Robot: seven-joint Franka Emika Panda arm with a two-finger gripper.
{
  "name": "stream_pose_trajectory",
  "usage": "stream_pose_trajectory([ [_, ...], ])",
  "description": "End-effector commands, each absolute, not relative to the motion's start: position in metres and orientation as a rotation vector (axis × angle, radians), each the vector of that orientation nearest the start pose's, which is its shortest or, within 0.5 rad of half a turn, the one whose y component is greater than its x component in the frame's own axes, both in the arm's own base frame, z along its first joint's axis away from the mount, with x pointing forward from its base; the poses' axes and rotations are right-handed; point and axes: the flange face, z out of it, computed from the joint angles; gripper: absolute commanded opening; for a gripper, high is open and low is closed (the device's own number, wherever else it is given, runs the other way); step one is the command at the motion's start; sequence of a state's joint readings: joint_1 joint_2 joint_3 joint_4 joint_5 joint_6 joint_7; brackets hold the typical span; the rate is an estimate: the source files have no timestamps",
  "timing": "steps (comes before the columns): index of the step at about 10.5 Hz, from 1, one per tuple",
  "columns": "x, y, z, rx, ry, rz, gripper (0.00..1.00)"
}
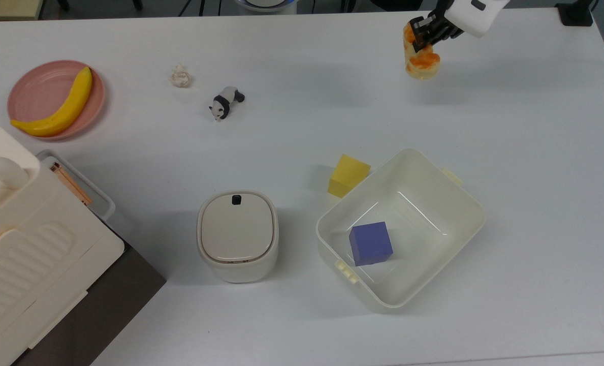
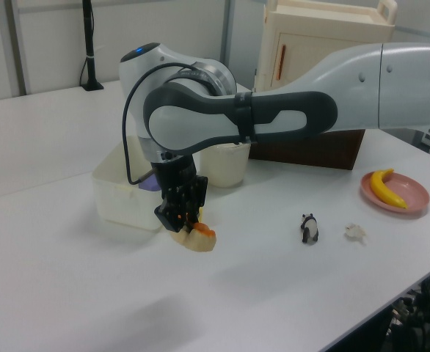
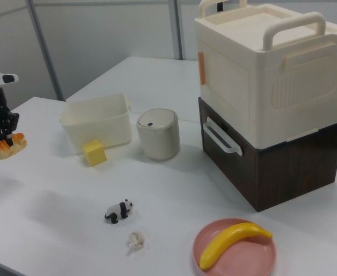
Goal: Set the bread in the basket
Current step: 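Lift the bread roll and carry it above the white basket, then lower the bread roll into the basket and open the gripper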
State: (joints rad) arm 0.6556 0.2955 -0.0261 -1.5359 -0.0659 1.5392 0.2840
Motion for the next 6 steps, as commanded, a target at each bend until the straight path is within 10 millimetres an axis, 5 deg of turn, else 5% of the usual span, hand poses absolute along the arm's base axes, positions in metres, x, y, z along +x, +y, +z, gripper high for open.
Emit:
stream_pose_trajectory([
  [1,0.508,0.35,0.479,-3.25,-0.522,0.348,0.01],
  [6,0.565,0.323,0.503,-3.188,-0.391,-0.04,0.0],
])
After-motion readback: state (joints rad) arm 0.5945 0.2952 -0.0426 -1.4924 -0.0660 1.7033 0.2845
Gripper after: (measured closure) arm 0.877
